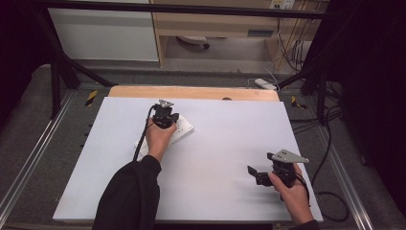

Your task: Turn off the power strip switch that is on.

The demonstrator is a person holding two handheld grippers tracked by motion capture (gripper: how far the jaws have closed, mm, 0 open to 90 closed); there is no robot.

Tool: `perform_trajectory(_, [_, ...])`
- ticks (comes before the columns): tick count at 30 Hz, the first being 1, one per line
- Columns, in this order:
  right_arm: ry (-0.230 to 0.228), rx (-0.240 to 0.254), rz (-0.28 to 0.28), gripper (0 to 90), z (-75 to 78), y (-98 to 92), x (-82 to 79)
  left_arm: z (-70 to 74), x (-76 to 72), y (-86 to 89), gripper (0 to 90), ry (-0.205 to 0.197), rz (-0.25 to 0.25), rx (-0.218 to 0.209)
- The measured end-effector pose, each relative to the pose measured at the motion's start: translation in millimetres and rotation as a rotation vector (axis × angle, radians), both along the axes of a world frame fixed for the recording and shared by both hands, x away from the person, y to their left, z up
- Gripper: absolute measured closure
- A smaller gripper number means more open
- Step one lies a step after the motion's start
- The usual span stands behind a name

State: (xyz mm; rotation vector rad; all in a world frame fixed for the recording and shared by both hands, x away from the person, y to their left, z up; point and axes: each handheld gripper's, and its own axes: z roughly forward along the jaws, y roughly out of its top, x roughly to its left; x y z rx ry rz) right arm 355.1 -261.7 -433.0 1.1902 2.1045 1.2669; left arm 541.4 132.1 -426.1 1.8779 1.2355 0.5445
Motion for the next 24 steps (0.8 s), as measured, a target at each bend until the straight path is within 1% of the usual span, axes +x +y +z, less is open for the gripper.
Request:
perform_trajectory(2, [0.001,0.001,0.001,3.3,0.0,-0.1,0.1,-0.1,0.1,-0.2,90.0,-0.003,0.006,-0.005])
perform_trajectory(8, [0.001,0.0,0.001,3.3,0.0,-0.1,0.1,0.2,-0.1,-0.2,90.0,-0.005,0.003,-0.012])
perform_trajectory(15, [0.001,0.0,0.001,3.4,-0.1,-0.1,0.1,1.8,-0.4,-0.5,89.8,-0.02,0.002,-0.023])
perform_trajectory(19, [0.004,-0.002,0.003,3.3,-0.2,0.2,0.1,2.8,-0.6,0.1,86.5,-0.027,0.0,-0.025])
perform_trajectory(24, [0.004,-0.003,0.003,3.3,-0.4,0.1,0.4,4.1,-0.8,0.3,81.1,-0.032,0.011,-0.041])
